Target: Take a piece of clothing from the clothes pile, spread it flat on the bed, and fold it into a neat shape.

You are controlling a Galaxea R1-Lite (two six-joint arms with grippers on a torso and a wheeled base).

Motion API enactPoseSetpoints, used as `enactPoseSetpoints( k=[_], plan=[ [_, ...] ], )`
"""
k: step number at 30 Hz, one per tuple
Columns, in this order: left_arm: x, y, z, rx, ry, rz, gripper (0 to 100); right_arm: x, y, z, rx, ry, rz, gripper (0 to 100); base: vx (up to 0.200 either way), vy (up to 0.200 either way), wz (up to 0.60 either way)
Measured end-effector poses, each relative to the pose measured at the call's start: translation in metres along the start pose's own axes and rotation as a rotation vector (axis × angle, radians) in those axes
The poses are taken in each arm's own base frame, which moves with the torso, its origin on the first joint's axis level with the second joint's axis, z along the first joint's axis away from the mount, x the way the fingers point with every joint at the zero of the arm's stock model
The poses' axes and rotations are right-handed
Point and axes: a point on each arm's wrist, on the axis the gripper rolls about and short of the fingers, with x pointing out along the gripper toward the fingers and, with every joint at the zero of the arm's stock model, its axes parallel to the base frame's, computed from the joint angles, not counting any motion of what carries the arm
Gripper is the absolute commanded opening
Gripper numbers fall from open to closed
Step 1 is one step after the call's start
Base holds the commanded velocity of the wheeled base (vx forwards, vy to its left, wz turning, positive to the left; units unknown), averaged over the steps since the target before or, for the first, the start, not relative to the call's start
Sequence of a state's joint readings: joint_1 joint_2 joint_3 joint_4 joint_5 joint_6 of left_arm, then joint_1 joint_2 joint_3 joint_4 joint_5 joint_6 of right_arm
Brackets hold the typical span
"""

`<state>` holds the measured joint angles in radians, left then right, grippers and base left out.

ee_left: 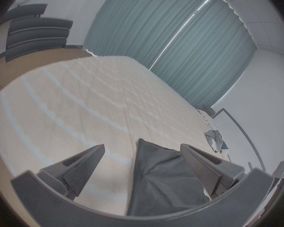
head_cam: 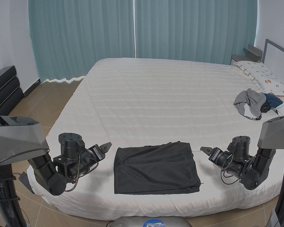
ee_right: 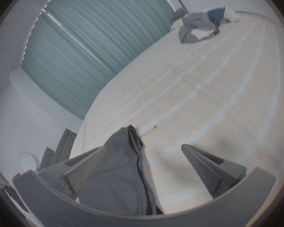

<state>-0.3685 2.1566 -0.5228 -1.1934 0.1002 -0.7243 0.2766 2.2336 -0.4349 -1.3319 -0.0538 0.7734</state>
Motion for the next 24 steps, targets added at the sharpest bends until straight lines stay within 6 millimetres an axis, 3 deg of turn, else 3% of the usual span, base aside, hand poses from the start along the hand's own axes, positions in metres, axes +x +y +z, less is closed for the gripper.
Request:
enactPoseSetpoints(
  k=[4,13,24],
  plan=[
    [-0.026,-0.002,0.01,0.038,-0.043,-0.007,100,-0.027,0.013,0.014,-0.056,-0.061,0.013,100,0.0,0.0,0.0],
    [-0.096,-0.017,0.041,0.088,-0.14,-0.012,100,-0.111,0.039,0.044,-0.198,-0.164,0.024,100,0.0,0.0,0.0],
    [-0.197,-0.018,0.059,0.122,-0.175,0.066,100,-0.214,0.037,0.059,-0.296,-0.268,-0.036,100,0.0,0.0,0.0]
  ],
)
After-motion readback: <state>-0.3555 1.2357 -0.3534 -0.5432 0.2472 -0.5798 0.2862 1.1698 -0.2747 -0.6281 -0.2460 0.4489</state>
